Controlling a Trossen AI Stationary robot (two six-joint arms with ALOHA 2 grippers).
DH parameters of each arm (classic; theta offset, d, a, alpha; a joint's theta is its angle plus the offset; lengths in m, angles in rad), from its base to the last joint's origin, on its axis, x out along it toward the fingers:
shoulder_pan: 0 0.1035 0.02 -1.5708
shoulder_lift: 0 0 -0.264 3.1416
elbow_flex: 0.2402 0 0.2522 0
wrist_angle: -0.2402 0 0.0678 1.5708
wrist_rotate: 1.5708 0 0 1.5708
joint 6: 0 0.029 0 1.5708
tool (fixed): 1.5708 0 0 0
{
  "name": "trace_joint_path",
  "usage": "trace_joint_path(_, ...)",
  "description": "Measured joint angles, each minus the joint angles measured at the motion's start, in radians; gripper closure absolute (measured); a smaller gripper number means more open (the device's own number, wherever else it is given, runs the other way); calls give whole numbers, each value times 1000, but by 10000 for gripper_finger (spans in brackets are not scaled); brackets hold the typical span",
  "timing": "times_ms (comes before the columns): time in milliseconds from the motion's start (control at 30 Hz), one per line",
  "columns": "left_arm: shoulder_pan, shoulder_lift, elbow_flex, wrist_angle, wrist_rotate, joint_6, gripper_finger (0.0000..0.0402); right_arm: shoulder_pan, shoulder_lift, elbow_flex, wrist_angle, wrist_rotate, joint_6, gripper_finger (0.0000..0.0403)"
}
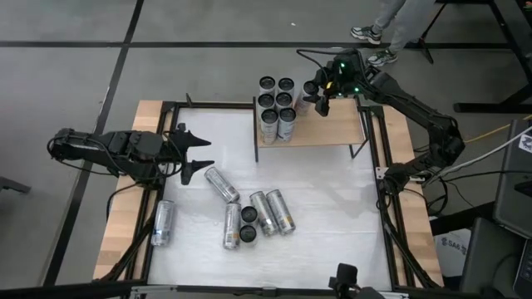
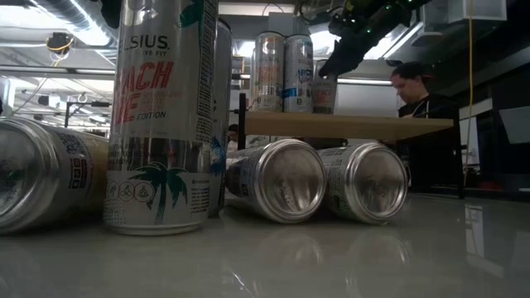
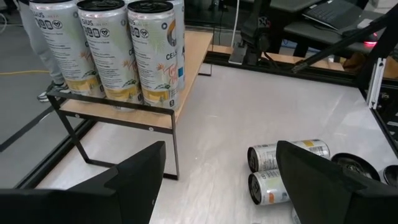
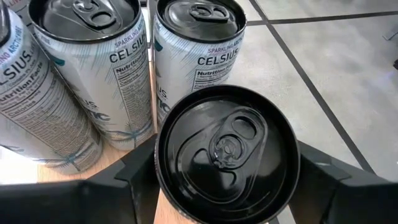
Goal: Place canned beverage on shelf
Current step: Put the pink soda can on the shelf
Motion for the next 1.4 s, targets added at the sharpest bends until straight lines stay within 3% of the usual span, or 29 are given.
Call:
trace_joint_path(533,0,0,0,-1,0,1,106,0,0,-2,20,1,2,118)
trace_joint_path(1400,0,0,0,-1,1,1,106,0,0,-2,23,3,2,118)
